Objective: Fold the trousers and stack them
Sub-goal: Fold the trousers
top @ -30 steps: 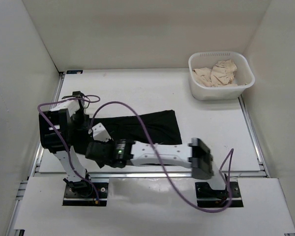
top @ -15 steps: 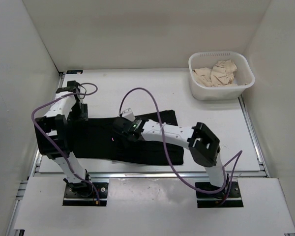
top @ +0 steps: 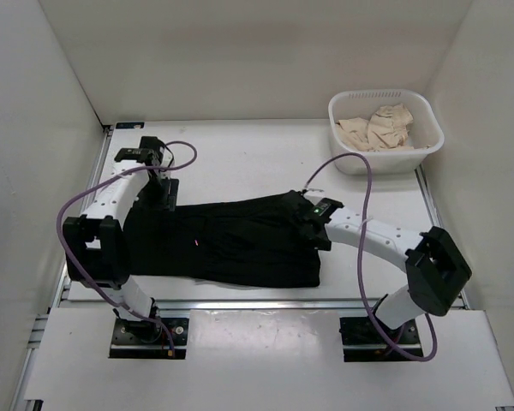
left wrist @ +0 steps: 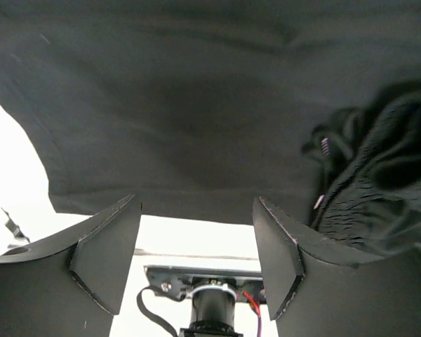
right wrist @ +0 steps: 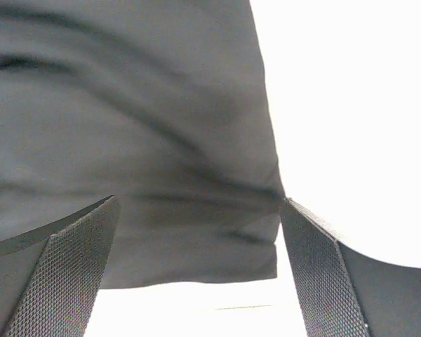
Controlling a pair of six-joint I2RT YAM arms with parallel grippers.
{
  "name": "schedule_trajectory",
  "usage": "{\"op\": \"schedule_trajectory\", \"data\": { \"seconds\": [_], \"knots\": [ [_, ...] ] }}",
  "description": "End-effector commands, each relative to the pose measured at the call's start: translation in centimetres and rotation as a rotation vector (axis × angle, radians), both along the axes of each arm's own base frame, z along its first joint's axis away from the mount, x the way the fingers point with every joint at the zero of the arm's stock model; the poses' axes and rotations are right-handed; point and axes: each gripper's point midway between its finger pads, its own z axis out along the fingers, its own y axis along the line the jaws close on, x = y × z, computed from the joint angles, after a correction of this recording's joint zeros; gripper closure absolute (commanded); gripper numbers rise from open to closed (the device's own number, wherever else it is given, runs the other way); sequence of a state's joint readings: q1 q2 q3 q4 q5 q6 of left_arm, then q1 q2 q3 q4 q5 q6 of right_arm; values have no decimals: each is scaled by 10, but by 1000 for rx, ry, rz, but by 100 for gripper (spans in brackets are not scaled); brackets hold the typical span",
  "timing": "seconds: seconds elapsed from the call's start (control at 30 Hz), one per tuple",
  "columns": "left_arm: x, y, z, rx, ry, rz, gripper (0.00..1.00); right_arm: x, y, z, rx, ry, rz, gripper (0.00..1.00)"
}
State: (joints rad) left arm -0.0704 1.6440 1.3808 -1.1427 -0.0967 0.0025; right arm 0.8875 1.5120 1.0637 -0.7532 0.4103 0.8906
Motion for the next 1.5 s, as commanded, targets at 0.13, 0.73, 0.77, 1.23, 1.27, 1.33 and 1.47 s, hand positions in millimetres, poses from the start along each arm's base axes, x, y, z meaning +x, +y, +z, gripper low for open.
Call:
{"op": "schedule_trajectory", "data": {
  "seconds": [0.13,0.73,0.77,1.23,1.27,1.33,1.47],
  "knots": [
    [-21,27,-28,116,61,44,21,18,-9,-50,101,100,-60,1],
    [-20,60,-73,34,156,190,18,42,-110,53,-67,-37,-311,100],
    [-15,50,-74,22,154,160,18,44,-108,70,-74,-58,-299,100],
    [-18,-51,-113,-246,352,-26,49,21,216,63,89,114,240,100],
    [-20,-54,-118,-260,373,-24,75,14,249,55,190,146,267,100],
    [-19,-58,-121,-281,383,-23,86,17,291,51,343,119,296,100],
    [-7,-66,-120,-325,368,-28,86,9,340,66,553,102,412,100]
  ]
}}
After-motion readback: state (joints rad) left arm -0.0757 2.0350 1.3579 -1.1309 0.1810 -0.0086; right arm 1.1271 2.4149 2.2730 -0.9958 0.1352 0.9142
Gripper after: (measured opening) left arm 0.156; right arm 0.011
